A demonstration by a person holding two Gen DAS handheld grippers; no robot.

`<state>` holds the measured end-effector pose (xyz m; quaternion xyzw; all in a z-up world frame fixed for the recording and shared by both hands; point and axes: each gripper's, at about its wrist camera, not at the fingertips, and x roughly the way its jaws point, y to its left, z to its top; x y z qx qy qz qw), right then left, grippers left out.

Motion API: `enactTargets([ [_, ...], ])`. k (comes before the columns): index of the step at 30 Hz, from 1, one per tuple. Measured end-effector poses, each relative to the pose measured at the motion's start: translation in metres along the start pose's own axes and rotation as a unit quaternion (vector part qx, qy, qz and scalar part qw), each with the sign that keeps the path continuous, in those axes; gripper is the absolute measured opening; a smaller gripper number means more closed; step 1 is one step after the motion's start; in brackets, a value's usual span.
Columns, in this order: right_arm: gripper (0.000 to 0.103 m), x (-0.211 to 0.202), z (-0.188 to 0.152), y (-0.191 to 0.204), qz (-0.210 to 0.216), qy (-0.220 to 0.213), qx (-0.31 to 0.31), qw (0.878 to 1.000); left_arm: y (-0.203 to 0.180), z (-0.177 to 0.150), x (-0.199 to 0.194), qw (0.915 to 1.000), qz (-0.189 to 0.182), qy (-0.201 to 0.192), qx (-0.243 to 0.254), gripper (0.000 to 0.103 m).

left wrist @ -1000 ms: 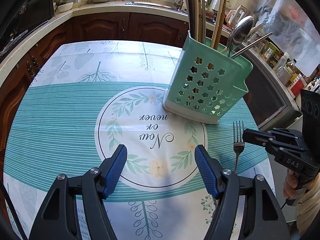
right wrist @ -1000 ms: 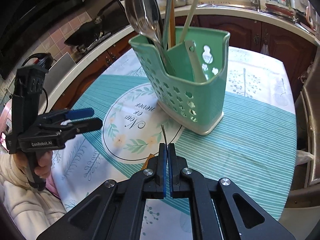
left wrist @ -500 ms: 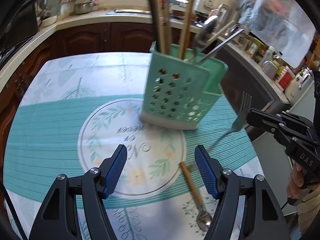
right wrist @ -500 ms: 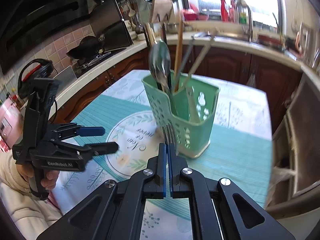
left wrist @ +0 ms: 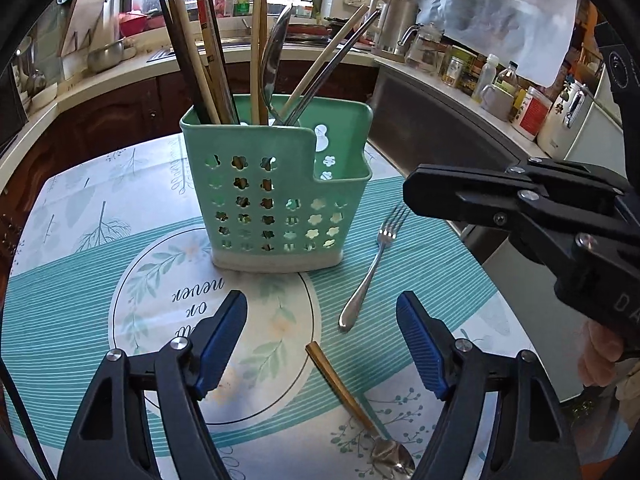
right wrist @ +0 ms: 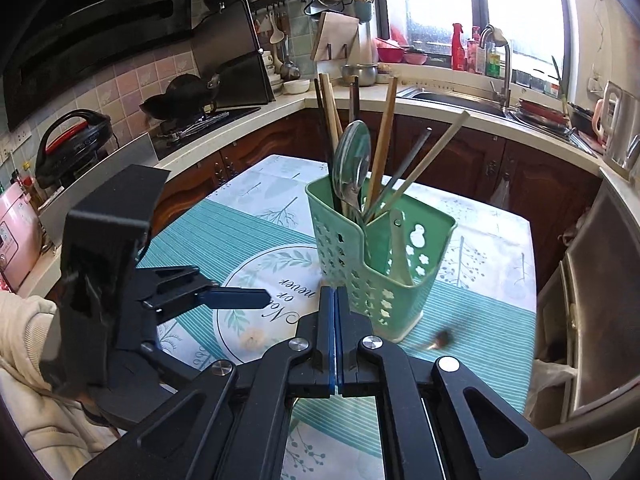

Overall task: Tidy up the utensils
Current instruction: 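Lift the silver fork with the right tool and carry it over the green holder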

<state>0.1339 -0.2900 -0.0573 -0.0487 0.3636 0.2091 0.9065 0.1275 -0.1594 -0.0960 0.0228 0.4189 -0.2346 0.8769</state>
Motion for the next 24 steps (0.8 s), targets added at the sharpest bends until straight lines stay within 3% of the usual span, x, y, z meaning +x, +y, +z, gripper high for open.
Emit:
enactTargets([
  [8,0.0,0.019,-0.016,-0.053,-0.014,0.033,0.095,0.995,0.009,-0.007,0.01,0.9997,0.004,0.02,-0.013,0.075],
  [14,0.002,0.045,-0.034,-0.112,-0.034,0.081,0.199,0.976,0.011,-0.009,0.012,0.9995,-0.001,0.026,-0.018,0.075],
  [17,0.011,0.061,-0.037,-0.139,-0.039,0.095,0.243,0.965,0.011,-0.008,0.01,0.9996,-0.001,0.024,-0.017,0.075],
  [19,0.025,0.068,-0.035,-0.153,-0.046,0.093,0.267,0.958,0.012,-0.007,0.01,0.9995,-0.002,0.024,-0.02,0.075],
  [24,0.029,0.099,-0.02,-0.173,-0.076,0.114,0.295,0.946,0.017,-0.006,0.013,0.9992,0.0,0.027,-0.029,0.075],
])
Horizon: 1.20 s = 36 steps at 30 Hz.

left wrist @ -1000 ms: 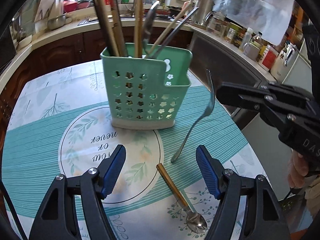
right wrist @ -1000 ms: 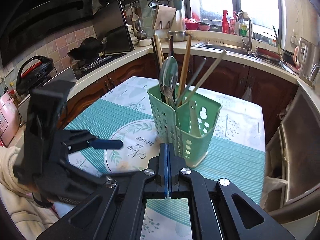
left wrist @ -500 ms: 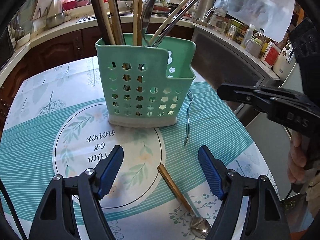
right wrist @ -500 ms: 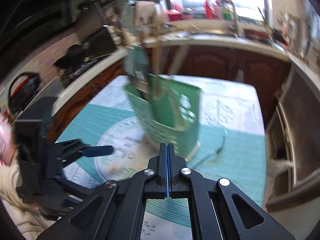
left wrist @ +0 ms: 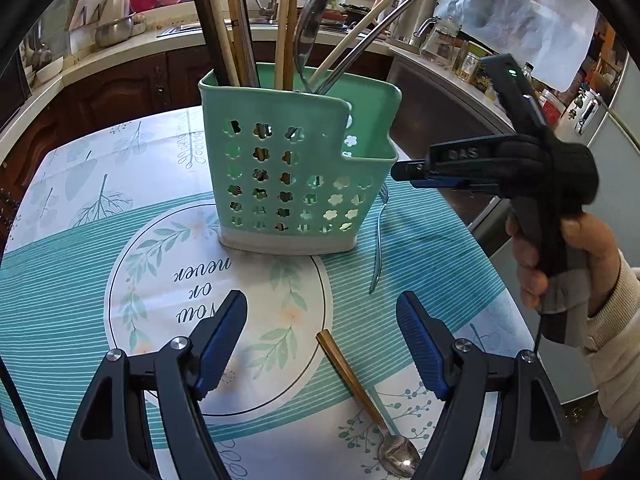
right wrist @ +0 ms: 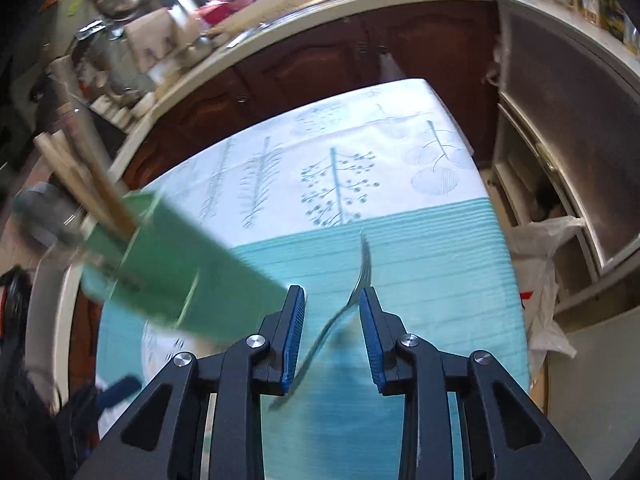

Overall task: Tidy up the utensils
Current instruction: 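Lift the silver fork with the right tool and carry it over the green holder, then open the right tool to drop the fork into the holder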

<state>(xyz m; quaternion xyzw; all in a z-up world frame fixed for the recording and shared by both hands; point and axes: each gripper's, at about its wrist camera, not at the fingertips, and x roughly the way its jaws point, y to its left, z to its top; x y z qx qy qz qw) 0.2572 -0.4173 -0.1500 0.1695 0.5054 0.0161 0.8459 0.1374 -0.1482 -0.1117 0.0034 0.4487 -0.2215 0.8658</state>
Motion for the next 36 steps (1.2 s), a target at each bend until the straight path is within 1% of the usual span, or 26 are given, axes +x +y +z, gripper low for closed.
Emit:
enactTargets([
  [6,0.027,0.042,0.025,0.009,-0.054,0.044,0.001,0.998,0.01,0.001,0.001,0.9999,0.0,0.002,-0.015,0.075],
  [8,0.022,0.054,0.029,0.009,-0.067,0.061,0.007,0.996,0.014,0.001,0.002,0.9998,-0.002,0.003,-0.022,0.075],
  [9,0.018,0.06,0.03,0.008,-0.072,0.069,0.011,0.995,0.016,0.002,0.002,0.9997,-0.003,0.003,-0.024,0.075],
  [10,0.012,0.065,0.031,0.007,-0.076,0.078,0.014,0.994,0.017,0.001,0.002,0.9996,-0.003,0.004,-0.027,0.075],
  [11,0.009,0.07,0.033,0.005,-0.084,0.091,0.017,0.992,0.019,0.001,0.003,0.9996,-0.004,0.004,-0.029,0.075],
  [12,0.005,0.073,0.033,0.004,-0.091,0.094,0.018,0.991,0.02,0.001,0.002,0.9995,-0.005,0.004,-0.031,0.075],
  [13,0.004,0.073,0.033,0.002,-0.095,0.094,0.017,0.991,0.021,0.001,0.002,0.9995,-0.005,0.004,-0.032,0.075],
  [15,0.003,0.071,0.032,-0.002,-0.088,0.087,0.023,0.992,0.022,0.0,0.0,0.9994,-0.005,0.003,-0.033,0.075],
  [17,0.002,0.054,0.029,-0.004,-0.08,0.069,0.026,0.994,0.023,-0.001,-0.001,0.9994,-0.004,0.001,-0.034,0.075],
  [20,0.002,0.017,0.021,-0.004,-0.062,0.028,0.022,0.997,0.026,-0.002,-0.006,0.9992,-0.003,-0.004,-0.039,0.075],
  [22,0.002,-0.013,0.015,0.0,-0.048,-0.014,0.013,0.999,0.027,-0.003,-0.01,0.999,-0.003,-0.008,-0.044,0.075],
  [25,0.002,-0.055,0.007,0.013,-0.045,-0.069,-0.013,0.997,0.029,-0.004,-0.018,0.9985,-0.004,-0.015,-0.053,0.075],
  [27,0.002,-0.086,0.003,0.023,-0.044,-0.109,-0.032,0.993,0.029,-0.005,-0.022,0.9983,-0.003,-0.019,-0.054,0.075],
  [33,0.002,-0.153,-0.001,0.064,-0.037,-0.191,-0.074,0.978,0.028,-0.007,-0.035,0.9978,0.001,-0.03,-0.059,0.075],
  [35,0.002,-0.175,-0.006,0.078,-0.043,-0.222,-0.089,0.97,0.028,-0.007,-0.04,0.9975,0.004,-0.036,-0.061,0.075],
  [36,0.002,-0.182,-0.009,0.088,-0.053,-0.241,-0.101,0.964,0.027,-0.007,-0.041,0.9974,0.005,-0.038,-0.061,0.075],
])
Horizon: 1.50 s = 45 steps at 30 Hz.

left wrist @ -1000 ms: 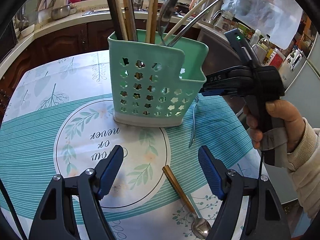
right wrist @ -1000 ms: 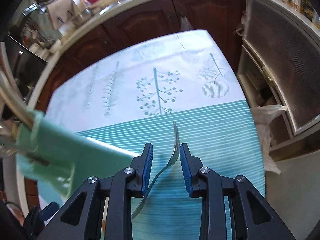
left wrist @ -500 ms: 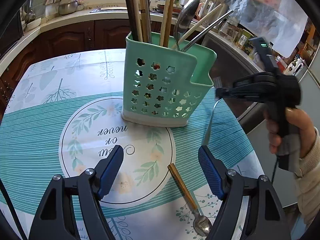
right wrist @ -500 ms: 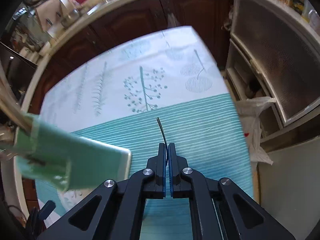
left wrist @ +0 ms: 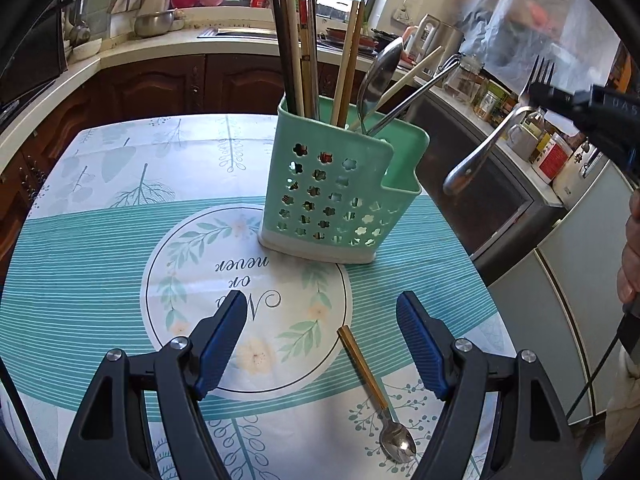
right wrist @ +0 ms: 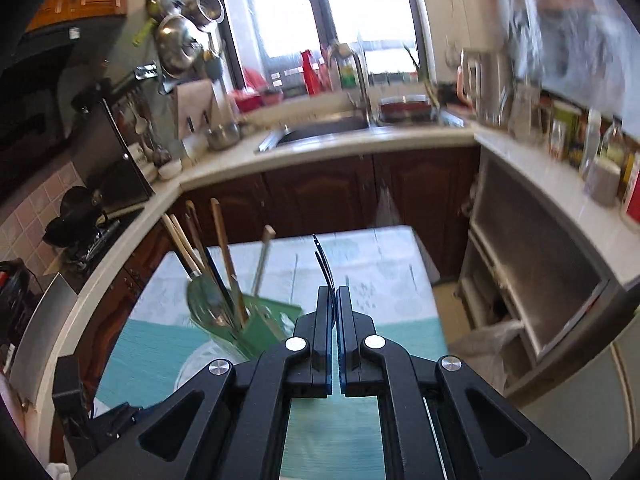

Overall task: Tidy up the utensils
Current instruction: 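Open the right tool to drop the fork into the holder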

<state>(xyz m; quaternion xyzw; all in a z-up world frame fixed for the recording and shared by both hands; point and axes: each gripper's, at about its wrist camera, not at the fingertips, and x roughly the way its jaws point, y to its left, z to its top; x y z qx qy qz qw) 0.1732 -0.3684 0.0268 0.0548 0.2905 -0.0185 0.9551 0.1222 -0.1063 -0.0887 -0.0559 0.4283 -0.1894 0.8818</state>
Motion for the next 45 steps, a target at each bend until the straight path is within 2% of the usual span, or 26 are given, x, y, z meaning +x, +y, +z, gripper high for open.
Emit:
enactTargets([
  [5,0.002,-0.023,0.002,0.036,-0.024,-0.056,-0.032,0.998,0.002,0.007,-0.014,0.9997,0.013,-0.02,-0.008,0.075],
  [9,0.002,-0.01,-0.004,0.063,-0.046,-0.075,-0.07,0.994,0.009,0.015,-0.024,0.9983,0.045,-0.035,-0.014,0.075],
  [12,0.002,0.022,-0.013,0.077,-0.047,-0.056,-0.085,0.994,0.016,0.019,-0.028,0.9972,0.058,-0.041,-0.024,0.075],
  [14,0.002,0.051,-0.019,0.079,-0.037,-0.025,-0.088,0.995,0.023,0.019,-0.029,0.9966,0.063,-0.04,-0.035,0.076],
  [18,0.005,0.096,-0.027,0.071,-0.004,0.04,-0.057,0.998,0.031,0.019,-0.03,0.996,0.065,-0.036,-0.05,0.076],
  [20,0.009,0.106,-0.031,0.068,0.0,0.048,-0.048,0.998,0.034,0.019,-0.031,0.9957,0.065,-0.037,-0.054,0.076],
  [23,0.013,0.107,-0.036,0.066,0.006,0.049,-0.049,0.998,0.034,0.019,-0.032,0.9957,0.064,-0.038,-0.055,0.076],
  [25,0.027,0.099,-0.038,0.062,0.006,0.043,-0.051,0.998,0.034,0.018,-0.032,0.9958,0.063,-0.037,-0.055,0.076],
  [27,0.033,0.092,-0.041,0.065,0.01,0.035,-0.051,0.998,0.032,0.018,-0.032,0.9959,0.062,-0.037,-0.054,0.076],
  [34,0.034,0.043,-0.056,0.051,0.032,0.037,-0.034,0.998,0.03,0.015,-0.037,0.9959,0.065,-0.038,-0.049,0.076],
  [37,0.034,0.03,-0.072,0.05,0.049,0.06,-0.03,0.997,0.03,0.011,-0.039,0.9961,0.064,-0.036,-0.048,0.076],
  [41,0.034,0.023,-0.113,0.048,0.077,0.118,-0.013,0.99,0.027,0.003,-0.039,0.9968,0.066,-0.024,-0.04,0.076],
  [45,0.034,0.028,-0.156,0.048,0.082,0.173,-0.001,0.981,0.024,-0.008,-0.039,0.9971,0.068,-0.012,-0.03,0.076],
])
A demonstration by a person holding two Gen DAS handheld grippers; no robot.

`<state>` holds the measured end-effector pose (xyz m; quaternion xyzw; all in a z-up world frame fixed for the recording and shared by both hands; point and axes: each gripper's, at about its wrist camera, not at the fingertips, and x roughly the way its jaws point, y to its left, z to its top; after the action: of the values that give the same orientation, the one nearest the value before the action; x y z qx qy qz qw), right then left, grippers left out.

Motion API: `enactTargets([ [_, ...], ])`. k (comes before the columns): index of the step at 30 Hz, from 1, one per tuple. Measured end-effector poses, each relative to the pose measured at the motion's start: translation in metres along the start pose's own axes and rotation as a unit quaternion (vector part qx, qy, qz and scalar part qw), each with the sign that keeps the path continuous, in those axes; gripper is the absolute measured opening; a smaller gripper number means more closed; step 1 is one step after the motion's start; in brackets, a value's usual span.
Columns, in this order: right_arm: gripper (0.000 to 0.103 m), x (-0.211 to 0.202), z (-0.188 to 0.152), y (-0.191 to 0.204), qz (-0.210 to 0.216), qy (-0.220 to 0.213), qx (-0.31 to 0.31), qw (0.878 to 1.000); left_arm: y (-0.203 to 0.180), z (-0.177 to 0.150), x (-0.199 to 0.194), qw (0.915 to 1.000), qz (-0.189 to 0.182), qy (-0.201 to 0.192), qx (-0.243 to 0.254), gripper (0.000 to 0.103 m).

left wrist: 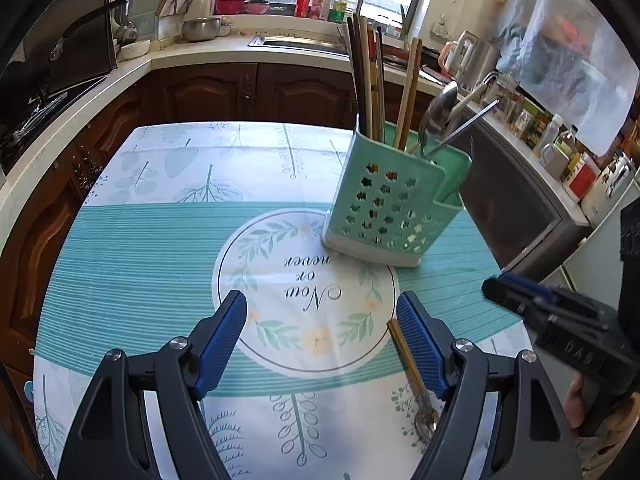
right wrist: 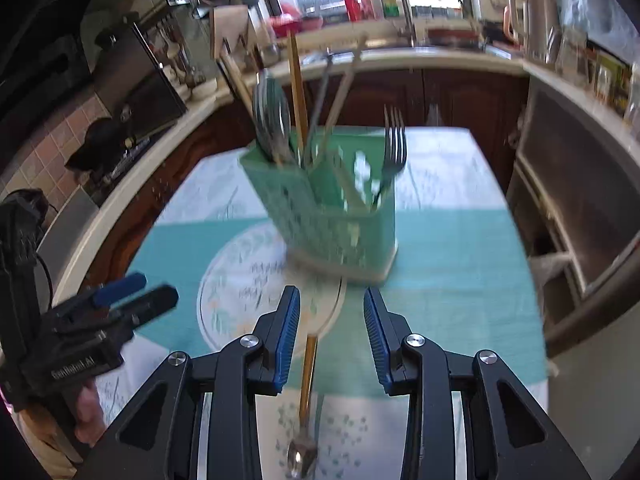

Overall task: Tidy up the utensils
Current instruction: 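Open the right tool to drop the fork into the holder, then close the right tool on the gold-handled spoon's handle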

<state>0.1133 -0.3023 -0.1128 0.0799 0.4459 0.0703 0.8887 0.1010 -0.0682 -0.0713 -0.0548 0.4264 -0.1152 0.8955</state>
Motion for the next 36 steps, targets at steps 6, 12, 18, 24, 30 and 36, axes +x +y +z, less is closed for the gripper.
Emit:
enactTargets([
  [6,0.034,0.028,-0.041,0.001,0.011,0.07,0.021,0.997,-0.002,-0.019,0.006,0.9995,0.005,0.029,0.015,0.076],
  [12,0.034,0.052,-0.056,0.01,0.021,0.126,0.019,0.992,0.0,-0.033,0.015,0.9981,0.014,0.058,0.016,0.076],
  [18,0.034,0.069,-0.052,0.02,0.02,0.164,0.012,0.986,0.008,-0.037,0.02,0.9967,0.029,0.076,0.004,0.076],
  [24,0.034,0.084,-0.05,0.033,0.007,0.187,-0.007,0.982,0.014,-0.041,0.03,0.9946,0.033,0.098,-0.005,0.076],
  [30,0.034,0.095,-0.051,0.045,-0.011,0.197,-0.031,0.98,0.018,-0.042,0.033,0.994,0.036,0.102,-0.012,0.076],
  [36,0.034,0.101,-0.055,0.065,-0.053,0.197,-0.093,0.975,0.023,-0.042,0.035,0.9939,0.035,0.103,-0.021,0.076],
])
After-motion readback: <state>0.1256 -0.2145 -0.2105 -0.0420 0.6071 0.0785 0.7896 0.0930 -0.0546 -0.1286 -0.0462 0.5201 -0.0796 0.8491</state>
